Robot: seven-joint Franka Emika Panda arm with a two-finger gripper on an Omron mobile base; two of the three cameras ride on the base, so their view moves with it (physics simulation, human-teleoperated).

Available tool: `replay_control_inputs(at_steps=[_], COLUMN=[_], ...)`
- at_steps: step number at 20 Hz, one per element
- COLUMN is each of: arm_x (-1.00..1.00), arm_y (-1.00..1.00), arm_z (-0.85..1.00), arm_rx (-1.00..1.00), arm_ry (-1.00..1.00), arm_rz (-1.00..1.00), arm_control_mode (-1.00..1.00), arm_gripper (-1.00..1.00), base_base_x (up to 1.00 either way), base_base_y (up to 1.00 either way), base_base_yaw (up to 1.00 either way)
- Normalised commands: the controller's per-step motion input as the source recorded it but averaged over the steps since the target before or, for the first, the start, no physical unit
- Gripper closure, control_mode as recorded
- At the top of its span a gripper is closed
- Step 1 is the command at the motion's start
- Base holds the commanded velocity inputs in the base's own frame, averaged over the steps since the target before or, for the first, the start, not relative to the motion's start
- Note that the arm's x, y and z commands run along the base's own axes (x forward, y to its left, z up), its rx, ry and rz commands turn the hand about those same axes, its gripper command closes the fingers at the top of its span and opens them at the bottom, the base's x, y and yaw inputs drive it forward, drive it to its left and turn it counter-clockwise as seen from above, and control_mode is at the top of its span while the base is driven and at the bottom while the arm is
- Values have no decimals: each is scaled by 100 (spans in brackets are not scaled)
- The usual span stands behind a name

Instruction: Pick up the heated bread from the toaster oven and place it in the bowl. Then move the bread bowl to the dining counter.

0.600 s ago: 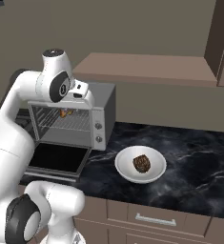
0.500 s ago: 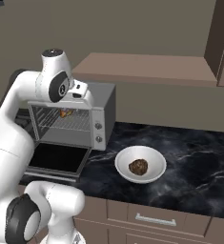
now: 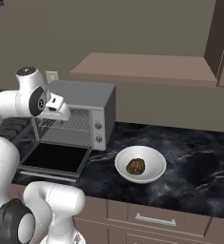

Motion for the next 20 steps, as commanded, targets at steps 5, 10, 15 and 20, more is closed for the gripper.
replay_control_inputs(at_steps=[5,10,15,20], arm_x=[8,39,44,37], arm_y=[22,6,0,0], arm_z=[-37,-46,-9,-11], arm_rx=[0,-2,0,0], arm_ry=[-19,-11,-12,-9], arm_rz=[-12,-6,-2,0], arm_control_mode=[-100,-100,-100,-100], arm_gripper=[-100,-100,-100,-100], base_base_x=[0,0,0,0], base_base_y=[0,0,0,0], base_base_yaw=[0,0,0,0])
